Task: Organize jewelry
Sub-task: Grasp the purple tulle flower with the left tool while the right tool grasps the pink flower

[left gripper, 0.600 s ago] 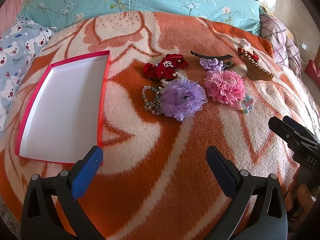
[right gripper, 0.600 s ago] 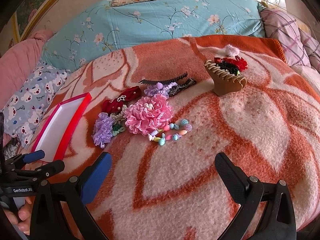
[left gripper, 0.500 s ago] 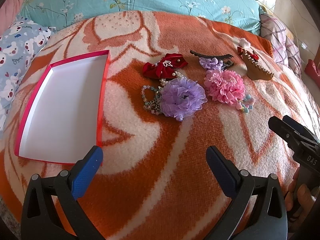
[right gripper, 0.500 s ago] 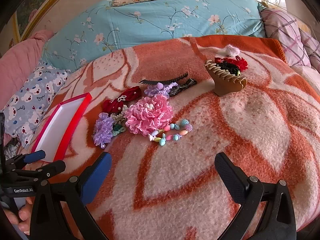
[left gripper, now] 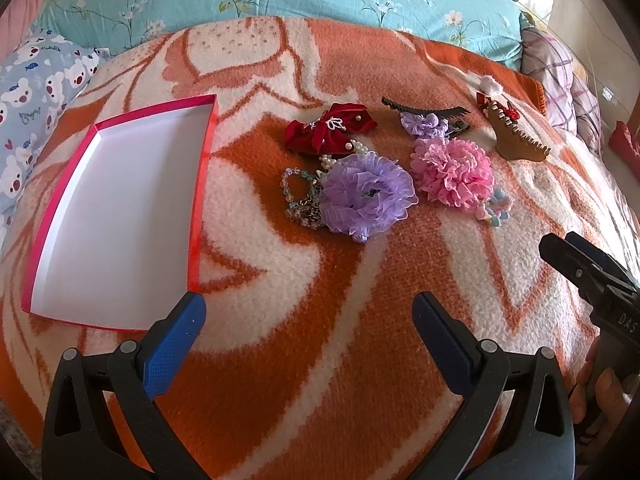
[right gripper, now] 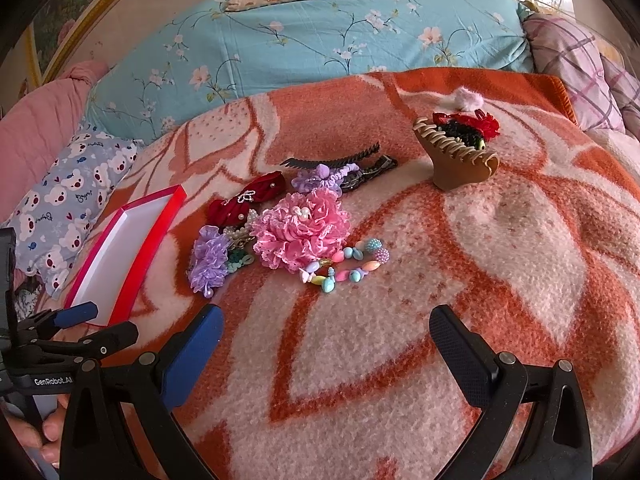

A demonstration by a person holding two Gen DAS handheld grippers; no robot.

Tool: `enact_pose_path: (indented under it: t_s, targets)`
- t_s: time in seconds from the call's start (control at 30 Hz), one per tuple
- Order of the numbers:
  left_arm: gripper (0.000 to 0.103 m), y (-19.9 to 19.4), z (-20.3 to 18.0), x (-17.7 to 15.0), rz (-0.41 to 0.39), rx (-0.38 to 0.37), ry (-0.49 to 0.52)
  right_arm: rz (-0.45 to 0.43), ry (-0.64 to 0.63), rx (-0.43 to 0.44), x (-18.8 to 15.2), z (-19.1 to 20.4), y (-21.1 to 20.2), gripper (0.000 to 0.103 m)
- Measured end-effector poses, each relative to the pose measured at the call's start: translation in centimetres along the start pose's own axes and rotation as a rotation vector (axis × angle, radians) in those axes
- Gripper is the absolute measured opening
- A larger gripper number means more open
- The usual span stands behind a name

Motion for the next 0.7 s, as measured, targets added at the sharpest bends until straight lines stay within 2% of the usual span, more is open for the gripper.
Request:
enact_pose_path:
  t_s: [0.13, 0.43, 0.6, 0.67, 0.7]
  targets:
    - [0.103, 0.3, 0.0, 0.3, -0.009, -0.025, -0.009, 0.022, 0.013, 0.022, -0.1, 0.0, 0.3, 0.102]
    - [0.103, 1.2, -0.8, 1.9, -0.047, -0.046, 0.018, -0.001, -0.008, 0.033, 1.2, 0.2, 1.5, 0.098]
    - [0.103, 1.9, -1.8, 3.2, -0.058, -0.048, 0.052, -0.002, -0.026, 0.036, 2.9, -0.2, 2.6, 0.090]
    - [0.103, 2.8, -2.2, 3.7, -0.044, -0.066, 0.057, 0.001, -0.017, 0.040, 3.4, -0.5, 3.3, 0.088]
    - [0.100, 3.0, -2.5, 4.0, -0.045, -0.092, 0.048, 0.007, -0.007, 0.051, 3.7, -0.8, 3.8, 0.084]
Point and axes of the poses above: each gripper's, at about its wrist camera, not at the fingertips, and y roughly the way its jaws point, z to its left, x to its top, the point moved 7 cm from there along y, roughly the way its jaws point, and after that the axes turned 14 degrees about -y, right-handed, at the moved point
